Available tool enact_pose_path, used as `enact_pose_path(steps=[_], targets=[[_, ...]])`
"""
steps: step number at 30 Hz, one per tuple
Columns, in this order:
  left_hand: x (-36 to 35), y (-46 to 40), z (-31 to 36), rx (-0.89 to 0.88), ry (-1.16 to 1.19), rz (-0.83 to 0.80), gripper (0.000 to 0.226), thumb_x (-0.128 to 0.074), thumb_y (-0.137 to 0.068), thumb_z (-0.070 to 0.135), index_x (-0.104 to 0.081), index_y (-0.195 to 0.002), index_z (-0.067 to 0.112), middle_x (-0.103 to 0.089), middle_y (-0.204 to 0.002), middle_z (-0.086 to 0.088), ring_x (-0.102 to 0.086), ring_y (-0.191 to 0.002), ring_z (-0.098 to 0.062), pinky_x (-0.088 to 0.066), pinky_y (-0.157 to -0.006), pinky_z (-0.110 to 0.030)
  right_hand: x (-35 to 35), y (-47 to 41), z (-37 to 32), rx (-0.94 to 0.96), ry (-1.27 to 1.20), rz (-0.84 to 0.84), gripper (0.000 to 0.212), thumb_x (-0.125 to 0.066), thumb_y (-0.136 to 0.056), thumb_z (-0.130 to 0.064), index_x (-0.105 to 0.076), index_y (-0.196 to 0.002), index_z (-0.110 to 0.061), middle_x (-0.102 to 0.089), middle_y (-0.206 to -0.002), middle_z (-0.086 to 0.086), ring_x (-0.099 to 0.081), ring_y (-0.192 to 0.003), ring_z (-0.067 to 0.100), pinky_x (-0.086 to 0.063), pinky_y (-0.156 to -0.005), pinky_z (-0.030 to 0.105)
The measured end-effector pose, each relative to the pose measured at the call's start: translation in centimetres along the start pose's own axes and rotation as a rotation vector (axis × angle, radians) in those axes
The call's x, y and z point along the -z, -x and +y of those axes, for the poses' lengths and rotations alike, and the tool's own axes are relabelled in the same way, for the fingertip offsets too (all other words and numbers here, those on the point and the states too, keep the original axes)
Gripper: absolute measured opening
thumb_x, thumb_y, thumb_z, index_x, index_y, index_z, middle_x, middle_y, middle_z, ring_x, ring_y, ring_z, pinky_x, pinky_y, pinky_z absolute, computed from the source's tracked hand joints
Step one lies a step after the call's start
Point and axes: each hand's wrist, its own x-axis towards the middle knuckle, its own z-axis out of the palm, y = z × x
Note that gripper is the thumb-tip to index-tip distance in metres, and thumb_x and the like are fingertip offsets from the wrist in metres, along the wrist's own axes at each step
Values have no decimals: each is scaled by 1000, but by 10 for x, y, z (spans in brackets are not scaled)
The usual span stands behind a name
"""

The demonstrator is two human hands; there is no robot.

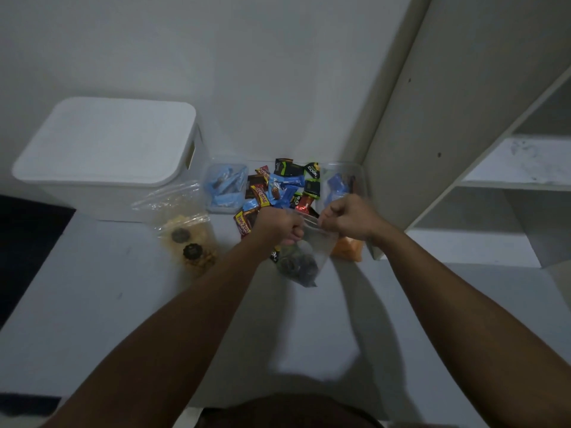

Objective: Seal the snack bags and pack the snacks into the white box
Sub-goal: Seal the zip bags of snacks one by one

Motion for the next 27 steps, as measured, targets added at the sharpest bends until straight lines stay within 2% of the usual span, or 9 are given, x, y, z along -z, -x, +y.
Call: enact_pose_path(steps=[5, 8, 11, 14, 15, 17, 19, 22, 27], targets=[[6, 12, 9, -3, -168, 17, 19, -59, -86, 9, -59, -67, 7, -56, -56, -4, -52, -47, -15, -44, -49, -25, -2, -3, -4, 81, 107, 206, 14, -69, -76, -7, -71, -64, -13, -73, -70, 3, -69, -71, 18, -59, -75, 40], [11, 24, 15, -55, -99, 33, 22, -59, -84, 3, -58, -62, 3, -54, -51, -8, -49, -36, -12, -40, -39, -22, -4, -2, -11, 131, 131, 368, 18, -68, -76, -13, -68, -61, -24, -71, -67, -2, -69, -69, 17, -59, -73, 37], [17, 31, 20, -121, -26, 38, 21, -57, -86, 5, -57, -65, 3, -52, -52, -8, -46, -39, -14, -39, -42, -24, -3, 4, -23, 242, 167, 414, 9, -67, -79, -16, -73, -73, -18, -72, -69, 0, -67, -65, 17, -58, -68, 35], [26, 31, 20, -255, -26, 236, 15, -57, -84, 11, -61, -71, 4, -54, -61, -7, -49, -52, -16, -42, -51, -26, 0, 9, -36, 302, 240, 466, 10, -65, -81, -17, -75, -79, -17, -72, -71, 1, -67, -67, 19, -55, -67, 31], [29, 31, 20, -335, -41, 323, 7, -58, -82, 8, -62, -78, 4, -57, -68, -6, -52, -59, -14, -43, -53, -20, 2, 10, -39, 318, 249, 482, 10, -65, -81, -17, -75, -80, -17, -72, -71, 2, -67, -68, 20, -55, -67, 32], [37, 33, 23, -485, -77, 377, 18, -62, -80, 1, -61, -96, 9, -60, -87, 0, -56, -74, -9, -44, -56, -9, 7, 11, -46, 335, 258, 477, 10, -65, -82, -17, -75, -82, -16, -73, -74, 2, -67, -70, 20, -54, -68, 29], [43, 31, 30, -571, -138, 315, 31, -67, -80, 1, -63, -108, 12, -63, -101, 4, -59, -86, -7, -48, -62, -8, 12, 13, -53, 331, 247, 437, 10, -65, -85, -17, -75, -86, -15, -70, -75, -2, -65, -71, 16, -49, -68, 25], [48, 31, 39, -610, -158, 319, 16, -69, -83, 4, -72, -98, 7, -70, -92, -1, -61, -77, -2, -49, -64, -7, 16, 13, -60, 338, 232, 418, 9, -65, -86, -17, -74, -85, -17, -64, -71, -7, -60, -69, 13, -46, -67, 24], [52, 34, 47, -624, -109, 379, 8, -72, -81, 6, -76, -88, 6, -69, -73, 2, -62, -65, -2, -55, -70, -23, 21, 10, -66, 335, 202, 392, 6, -67, -85, -22, -72, -81, -22, -62, -67, -11, -59, -64, 8, -46, -63, 24]])
